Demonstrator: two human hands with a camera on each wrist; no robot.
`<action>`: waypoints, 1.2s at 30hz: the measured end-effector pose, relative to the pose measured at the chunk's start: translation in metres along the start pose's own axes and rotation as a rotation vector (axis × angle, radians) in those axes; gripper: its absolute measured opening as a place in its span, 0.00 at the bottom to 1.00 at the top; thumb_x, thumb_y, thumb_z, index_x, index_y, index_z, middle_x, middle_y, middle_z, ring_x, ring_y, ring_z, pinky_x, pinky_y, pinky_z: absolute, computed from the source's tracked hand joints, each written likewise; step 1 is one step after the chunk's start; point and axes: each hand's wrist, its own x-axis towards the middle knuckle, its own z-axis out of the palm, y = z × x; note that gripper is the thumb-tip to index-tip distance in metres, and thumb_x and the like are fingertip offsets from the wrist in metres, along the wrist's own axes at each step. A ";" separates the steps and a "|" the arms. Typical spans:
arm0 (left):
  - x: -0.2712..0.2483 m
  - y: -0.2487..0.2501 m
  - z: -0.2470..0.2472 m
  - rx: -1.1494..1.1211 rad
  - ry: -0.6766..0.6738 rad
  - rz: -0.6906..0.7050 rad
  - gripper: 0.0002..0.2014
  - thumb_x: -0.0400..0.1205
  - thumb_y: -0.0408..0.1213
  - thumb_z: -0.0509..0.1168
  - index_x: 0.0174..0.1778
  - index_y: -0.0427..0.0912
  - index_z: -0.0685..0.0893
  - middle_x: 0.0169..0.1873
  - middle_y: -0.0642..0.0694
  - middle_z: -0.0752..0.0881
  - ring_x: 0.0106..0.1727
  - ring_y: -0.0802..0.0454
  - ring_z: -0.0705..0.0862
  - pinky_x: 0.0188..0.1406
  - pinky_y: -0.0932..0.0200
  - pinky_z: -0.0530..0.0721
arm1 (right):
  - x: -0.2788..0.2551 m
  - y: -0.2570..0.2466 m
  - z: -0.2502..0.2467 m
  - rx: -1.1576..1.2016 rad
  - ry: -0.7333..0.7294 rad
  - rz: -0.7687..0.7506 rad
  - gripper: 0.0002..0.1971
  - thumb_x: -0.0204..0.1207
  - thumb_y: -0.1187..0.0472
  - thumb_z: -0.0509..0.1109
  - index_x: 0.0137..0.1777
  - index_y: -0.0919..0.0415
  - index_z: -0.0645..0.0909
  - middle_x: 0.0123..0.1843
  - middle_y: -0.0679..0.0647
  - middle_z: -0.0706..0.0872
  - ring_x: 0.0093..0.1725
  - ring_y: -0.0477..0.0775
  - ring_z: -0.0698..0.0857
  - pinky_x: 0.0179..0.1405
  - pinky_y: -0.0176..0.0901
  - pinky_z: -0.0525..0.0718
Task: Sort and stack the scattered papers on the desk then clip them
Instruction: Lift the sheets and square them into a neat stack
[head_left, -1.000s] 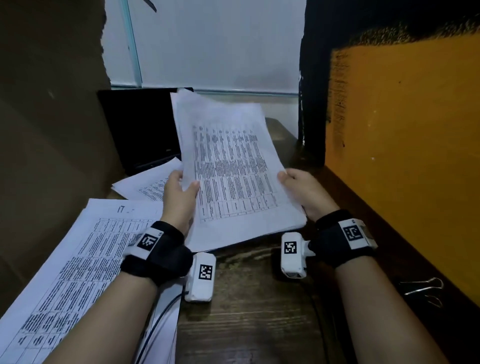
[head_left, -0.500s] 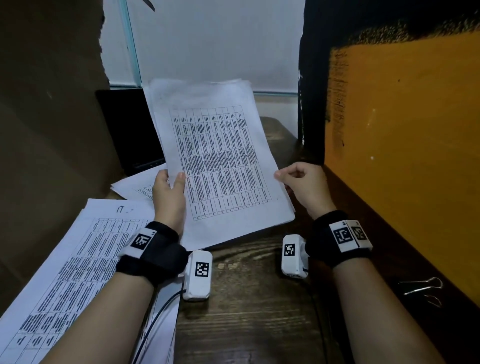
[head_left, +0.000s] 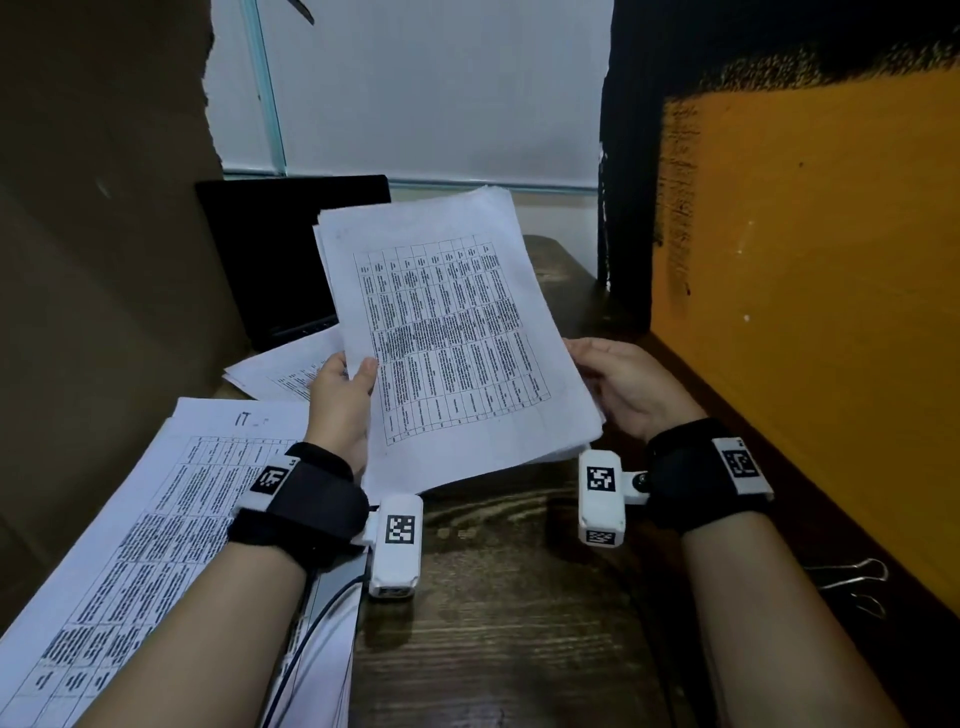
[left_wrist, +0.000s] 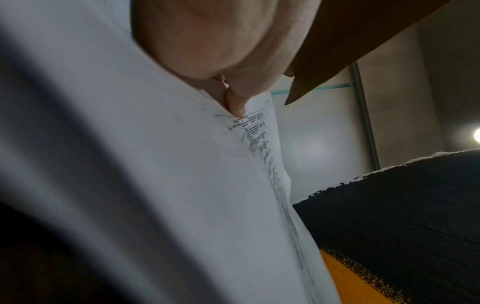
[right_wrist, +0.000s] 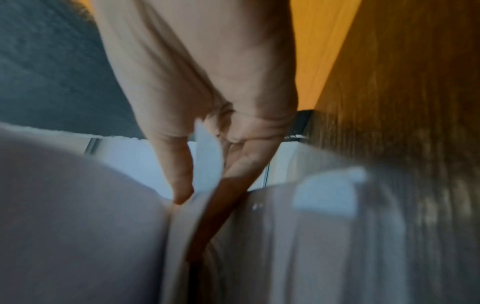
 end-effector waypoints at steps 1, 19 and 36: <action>0.000 0.000 0.000 -0.005 -0.007 -0.023 0.11 0.87 0.36 0.58 0.65 0.42 0.78 0.64 0.41 0.84 0.64 0.42 0.83 0.66 0.38 0.80 | 0.000 0.000 0.001 -0.031 -0.008 -0.004 0.17 0.81 0.59 0.69 0.63 0.72 0.82 0.57 0.65 0.88 0.52 0.59 0.85 0.49 0.49 0.85; -0.001 -0.027 0.000 0.250 -0.104 -0.210 0.14 0.87 0.31 0.59 0.67 0.30 0.77 0.52 0.37 0.82 0.53 0.40 0.81 0.63 0.48 0.80 | 0.002 -0.007 -0.010 -0.534 0.838 -0.327 0.12 0.84 0.65 0.58 0.42 0.60 0.79 0.41 0.56 0.82 0.40 0.54 0.80 0.41 0.41 0.72; 0.027 -0.052 -0.004 0.343 -0.139 -0.397 0.29 0.85 0.56 0.53 0.73 0.37 0.71 0.35 0.45 0.72 0.37 0.50 0.72 0.38 0.57 0.71 | 0.011 0.024 -0.001 -0.562 0.100 0.263 0.14 0.84 0.63 0.63 0.58 0.74 0.83 0.57 0.69 0.87 0.57 0.67 0.87 0.63 0.59 0.84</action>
